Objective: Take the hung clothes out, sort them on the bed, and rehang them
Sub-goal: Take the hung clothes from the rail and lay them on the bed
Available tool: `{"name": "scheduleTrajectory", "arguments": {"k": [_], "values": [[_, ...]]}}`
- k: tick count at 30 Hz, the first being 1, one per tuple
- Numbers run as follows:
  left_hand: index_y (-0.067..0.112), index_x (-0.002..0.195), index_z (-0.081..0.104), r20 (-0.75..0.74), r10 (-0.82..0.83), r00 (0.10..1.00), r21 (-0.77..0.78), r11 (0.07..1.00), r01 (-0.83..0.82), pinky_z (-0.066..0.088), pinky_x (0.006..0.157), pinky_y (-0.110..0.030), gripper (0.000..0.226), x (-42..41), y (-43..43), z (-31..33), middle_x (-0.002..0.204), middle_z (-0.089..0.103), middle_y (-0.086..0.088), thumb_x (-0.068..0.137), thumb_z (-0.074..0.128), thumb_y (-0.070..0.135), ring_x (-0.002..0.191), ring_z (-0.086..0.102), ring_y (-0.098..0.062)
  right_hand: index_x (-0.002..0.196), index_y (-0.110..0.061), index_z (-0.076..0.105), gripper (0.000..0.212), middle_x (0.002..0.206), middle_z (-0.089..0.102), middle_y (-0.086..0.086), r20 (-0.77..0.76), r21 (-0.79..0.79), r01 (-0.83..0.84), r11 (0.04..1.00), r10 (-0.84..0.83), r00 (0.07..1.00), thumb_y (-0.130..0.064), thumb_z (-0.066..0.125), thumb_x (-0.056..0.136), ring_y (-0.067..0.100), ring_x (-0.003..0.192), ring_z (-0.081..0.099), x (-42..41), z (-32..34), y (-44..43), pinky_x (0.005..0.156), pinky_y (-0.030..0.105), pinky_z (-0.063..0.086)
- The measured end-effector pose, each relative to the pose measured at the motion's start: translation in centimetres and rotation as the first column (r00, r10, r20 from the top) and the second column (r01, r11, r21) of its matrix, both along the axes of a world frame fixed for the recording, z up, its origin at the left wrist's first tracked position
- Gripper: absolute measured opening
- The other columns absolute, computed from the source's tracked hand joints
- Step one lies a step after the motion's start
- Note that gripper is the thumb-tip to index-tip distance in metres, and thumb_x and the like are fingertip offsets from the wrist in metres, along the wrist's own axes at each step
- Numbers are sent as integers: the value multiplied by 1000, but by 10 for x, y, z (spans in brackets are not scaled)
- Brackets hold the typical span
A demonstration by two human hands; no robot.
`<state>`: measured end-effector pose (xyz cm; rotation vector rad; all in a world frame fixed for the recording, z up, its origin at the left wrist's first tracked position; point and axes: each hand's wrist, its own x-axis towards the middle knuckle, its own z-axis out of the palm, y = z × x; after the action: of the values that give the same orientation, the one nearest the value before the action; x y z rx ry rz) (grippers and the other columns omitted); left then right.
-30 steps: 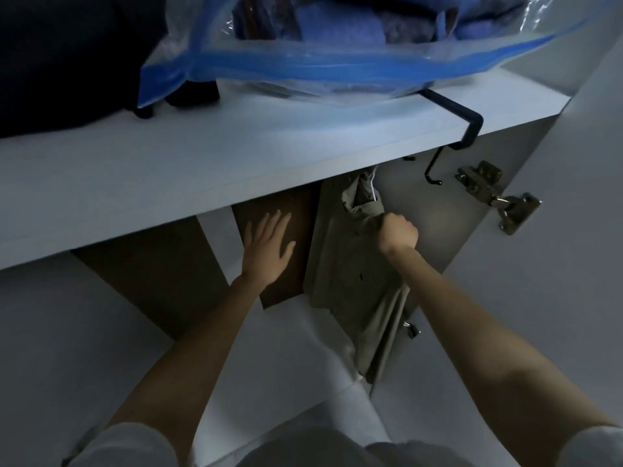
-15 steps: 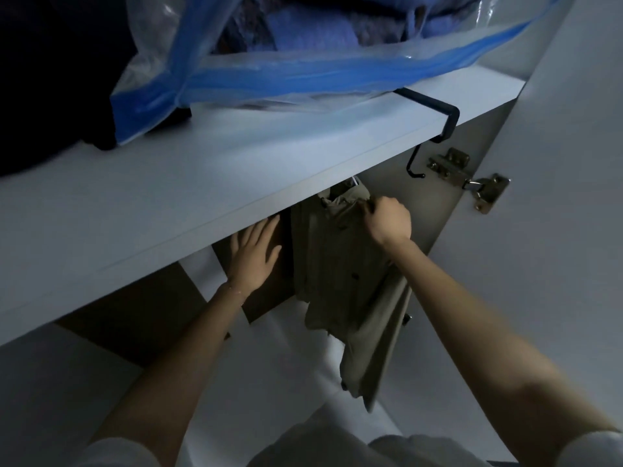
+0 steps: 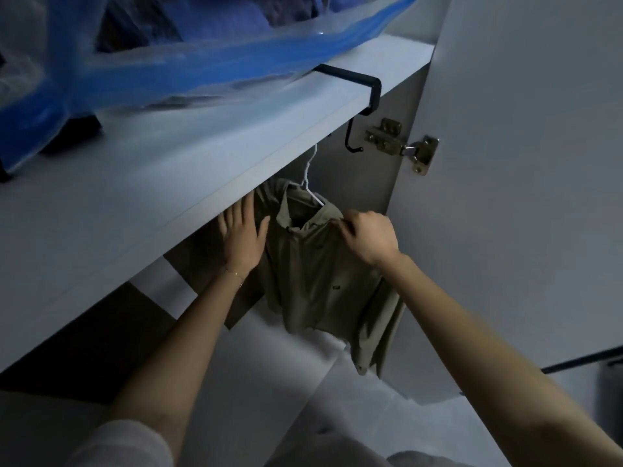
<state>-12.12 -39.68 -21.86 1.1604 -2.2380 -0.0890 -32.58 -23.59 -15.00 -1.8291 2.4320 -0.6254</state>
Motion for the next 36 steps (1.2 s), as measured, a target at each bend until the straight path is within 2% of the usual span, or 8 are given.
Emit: {"name": "scheduleTrajectory", "arguments": {"k": [6, 9, 12, 15, 17, 26, 31, 36], "values": [[18, 152, 35, 32, -181, 983, 30, 983, 180, 12, 119, -53, 50, -33, 13, -9, 158, 33, -8, 104, 42, 30, 150, 21, -26, 85, -16, 61, 32, 86, 69, 10, 13, 53, 19, 998, -20, 1000, -38, 45, 102, 33, 79, 62, -19, -30, 54, 63, 32, 35], [18, 145, 47, 61, -293, 954, 102, 953, 287, 10, 119, -52, 44, -46, 35, -16, 149, 48, -6, 102, 51, 26, 146, 31, -24, 85, -14, 63, 30, 86, 69, 12, 0, 62, 27, 998, -28, 1000, -36, 48, 101, 36, 79, 62, -24, -38, 84, 63, 31, 32], [15, 136, 55, 55, -357, 932, 199, 919, 340, 19, 117, -49, 37, -56, 58, -22, 133, 59, -7, 101, 54, 25, 130, 49, -27, 87, -12, 65, 32, 87, 70, 13, -42, 81, 55, 995, -51, 998, -37, 49, 100, 38, 83, 63, -29, -42, 116, 62, 32, 30], [8, 113, 66, 47, -396, 917, 182, 906, 382, 42, 96, -46, 20, -65, 83, -28, 104, 63, -11, 97, 60, 19, 102, 58, -36, 89, -13, 65, 32, 90, 70, 12, -73, 97, 79, 992, -72, 995, -38, 47, 99, 37, 86, 64, -33, -47, 153, 63, 34, 32], [7, 97, 65, 48, -430, 902, 183, 891, 415, 45, 81, -42, 9, -72, 108, -29, 92, 59, -11, 95, 61, 14, 92, 55, -35, 90, -13, 64, 31, 92, 70, 11, -71, 108, 109, 988, -102, 992, -38, 47, 99, 36, 89, 63, -35, -49, 181, 64, 34, 33], [16, 90, 65, 93, -466, 880, 158, 880, 449, 46, 63, -39, 9, -111, 268, -44, 89, 61, -2, 94, 62, 23, 92, 58, -28, 84, -23, 46, 27, 82, 61, 3, 103, 185, 252, 950, -274, 956, -47, 51, 95, 29, 83, 60, -52, -62, 342, 63, 31, 34], [18, 84, 68, 36, -604, 796, 220, 782, 583, 47, 62, -37, 8, -153, 365, -37, 83, 67, -1, 89, 69, 23, 83, 64, -28, 71, -25, 41, 37, 71, 52, -4, 183, 201, 455, 868, -489, 853, -52, 48, 96, 25, 76, 57, -57, -81, 454, 58, 32, 31], [19, 78, 68, -65, -737, 673, 351, 614, 707, 51, 65, -39, 16, -214, 467, -32, 79, 72, 1, 87, 73, 32, 77, 67, -25, 76, -18, 47, 46, 69, 55, -1, 167, 206, 711, 672, -740, 651, -58, 41, 97, 27, 73, 57, -60, -94, 562, 57, 35, 34]]}}
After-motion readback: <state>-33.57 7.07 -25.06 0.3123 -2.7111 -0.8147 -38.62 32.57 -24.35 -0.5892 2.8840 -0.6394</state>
